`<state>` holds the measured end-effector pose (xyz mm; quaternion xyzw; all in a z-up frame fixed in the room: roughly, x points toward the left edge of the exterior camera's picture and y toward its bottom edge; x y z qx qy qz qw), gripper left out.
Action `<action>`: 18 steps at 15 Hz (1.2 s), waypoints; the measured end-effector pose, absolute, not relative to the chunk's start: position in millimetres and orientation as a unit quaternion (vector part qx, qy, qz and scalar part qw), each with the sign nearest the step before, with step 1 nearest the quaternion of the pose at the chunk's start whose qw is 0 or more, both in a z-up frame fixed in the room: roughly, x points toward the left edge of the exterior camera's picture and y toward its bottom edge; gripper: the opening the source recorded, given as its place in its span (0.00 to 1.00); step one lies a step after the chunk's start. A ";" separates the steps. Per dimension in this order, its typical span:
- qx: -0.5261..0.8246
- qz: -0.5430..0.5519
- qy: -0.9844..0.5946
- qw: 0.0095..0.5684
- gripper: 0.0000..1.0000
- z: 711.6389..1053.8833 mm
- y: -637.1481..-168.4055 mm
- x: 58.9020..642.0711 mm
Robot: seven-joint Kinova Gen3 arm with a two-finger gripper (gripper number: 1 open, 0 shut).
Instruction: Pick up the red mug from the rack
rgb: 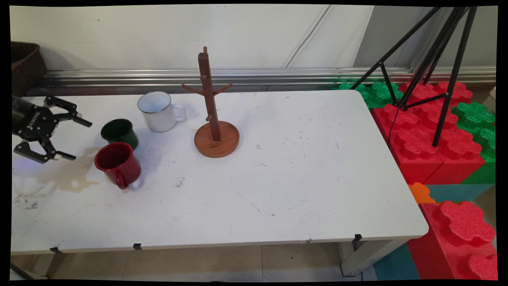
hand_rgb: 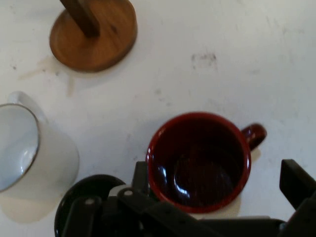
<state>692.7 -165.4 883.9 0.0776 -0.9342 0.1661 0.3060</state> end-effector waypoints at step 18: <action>-0.118 0.183 -0.957 0.193 1.00 853.5 -165.9 689.9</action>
